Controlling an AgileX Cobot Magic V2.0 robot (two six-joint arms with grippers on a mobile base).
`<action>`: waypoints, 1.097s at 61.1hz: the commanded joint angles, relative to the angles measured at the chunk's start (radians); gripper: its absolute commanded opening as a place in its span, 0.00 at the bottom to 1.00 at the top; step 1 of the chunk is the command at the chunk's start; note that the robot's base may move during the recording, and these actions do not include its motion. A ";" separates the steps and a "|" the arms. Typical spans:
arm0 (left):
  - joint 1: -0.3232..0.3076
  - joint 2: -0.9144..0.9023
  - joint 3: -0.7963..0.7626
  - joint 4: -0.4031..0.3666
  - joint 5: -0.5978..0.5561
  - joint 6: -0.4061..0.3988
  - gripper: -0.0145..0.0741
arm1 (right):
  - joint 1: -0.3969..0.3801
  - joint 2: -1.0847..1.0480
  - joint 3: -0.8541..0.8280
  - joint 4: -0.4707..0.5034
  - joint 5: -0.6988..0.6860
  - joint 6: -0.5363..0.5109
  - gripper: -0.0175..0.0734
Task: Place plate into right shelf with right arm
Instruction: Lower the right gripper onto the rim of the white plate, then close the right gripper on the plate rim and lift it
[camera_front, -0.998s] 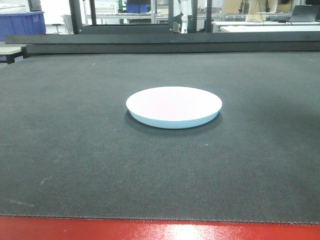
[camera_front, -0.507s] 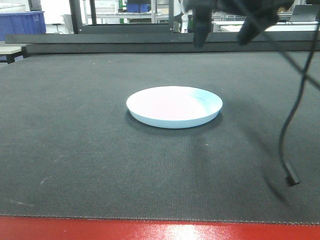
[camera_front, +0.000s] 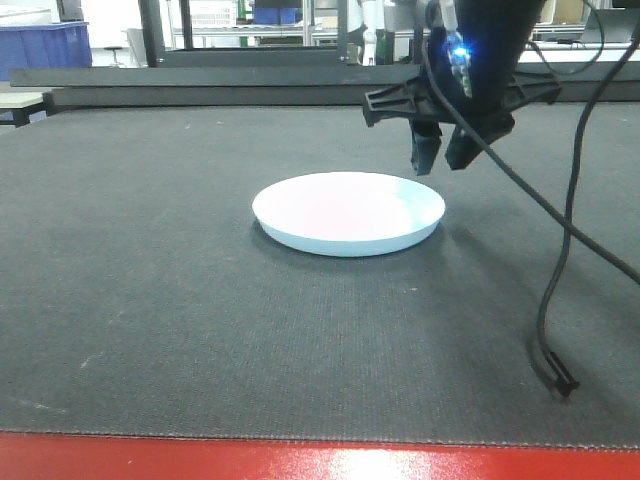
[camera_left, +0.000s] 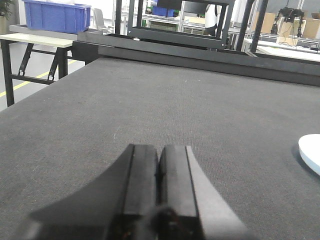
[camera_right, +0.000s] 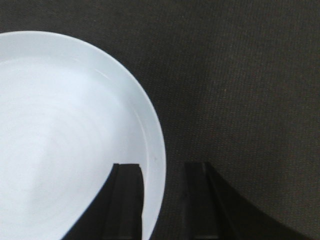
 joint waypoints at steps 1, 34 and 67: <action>-0.002 -0.012 0.007 0.000 -0.089 -0.006 0.11 | -0.014 -0.044 -0.035 -0.031 -0.063 0.000 0.52; -0.002 -0.012 0.007 0.000 -0.089 -0.006 0.11 | -0.019 0.014 -0.033 -0.031 -0.089 0.000 0.52; -0.002 -0.012 0.007 0.000 -0.089 -0.006 0.11 | -0.019 0.034 -0.031 -0.031 -0.125 0.000 0.52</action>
